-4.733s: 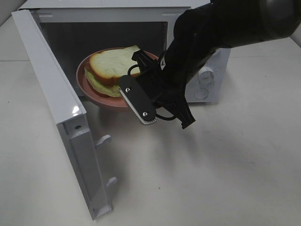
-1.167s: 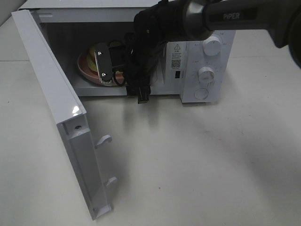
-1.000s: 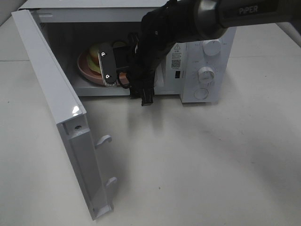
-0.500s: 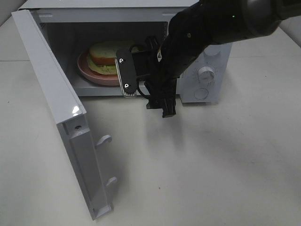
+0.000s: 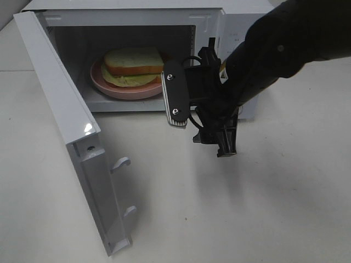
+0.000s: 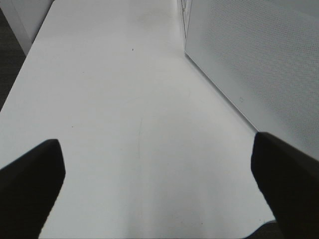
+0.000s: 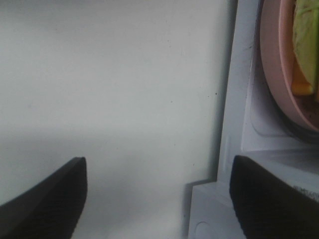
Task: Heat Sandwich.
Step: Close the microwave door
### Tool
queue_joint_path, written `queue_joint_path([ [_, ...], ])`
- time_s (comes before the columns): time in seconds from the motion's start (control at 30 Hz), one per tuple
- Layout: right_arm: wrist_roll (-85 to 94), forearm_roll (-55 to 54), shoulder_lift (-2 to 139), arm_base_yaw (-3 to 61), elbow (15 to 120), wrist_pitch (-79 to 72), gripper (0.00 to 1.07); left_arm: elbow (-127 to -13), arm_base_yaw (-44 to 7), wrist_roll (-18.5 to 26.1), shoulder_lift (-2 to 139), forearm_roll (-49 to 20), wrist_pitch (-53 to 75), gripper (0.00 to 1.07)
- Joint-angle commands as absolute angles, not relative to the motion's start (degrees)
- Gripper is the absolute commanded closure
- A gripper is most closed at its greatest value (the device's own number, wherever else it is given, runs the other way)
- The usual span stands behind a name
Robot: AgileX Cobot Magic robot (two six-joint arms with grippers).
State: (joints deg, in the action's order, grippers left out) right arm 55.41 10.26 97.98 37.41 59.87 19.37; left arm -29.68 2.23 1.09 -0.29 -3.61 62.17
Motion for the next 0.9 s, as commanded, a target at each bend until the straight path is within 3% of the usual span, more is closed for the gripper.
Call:
queue_joint_path([
  [0.03,52.7,10.3,94.5,37.5,56.9,19.1,0.31,-29.6,2.3,0.9,-1.5,-3.4,61.4,0.1],
  [0.53,28.9,10.1,80.4,37.5,45.1,19.6,0.31,-29.6,2.3,0.9,-1.5,-3.4,61.4,0.1],
  [0.9,8.7,10.1,71.9,37.5,42.7,27.4,0.31,-29.6,2.3,0.9,-1.5,-3.4,61.4,0.1],
])
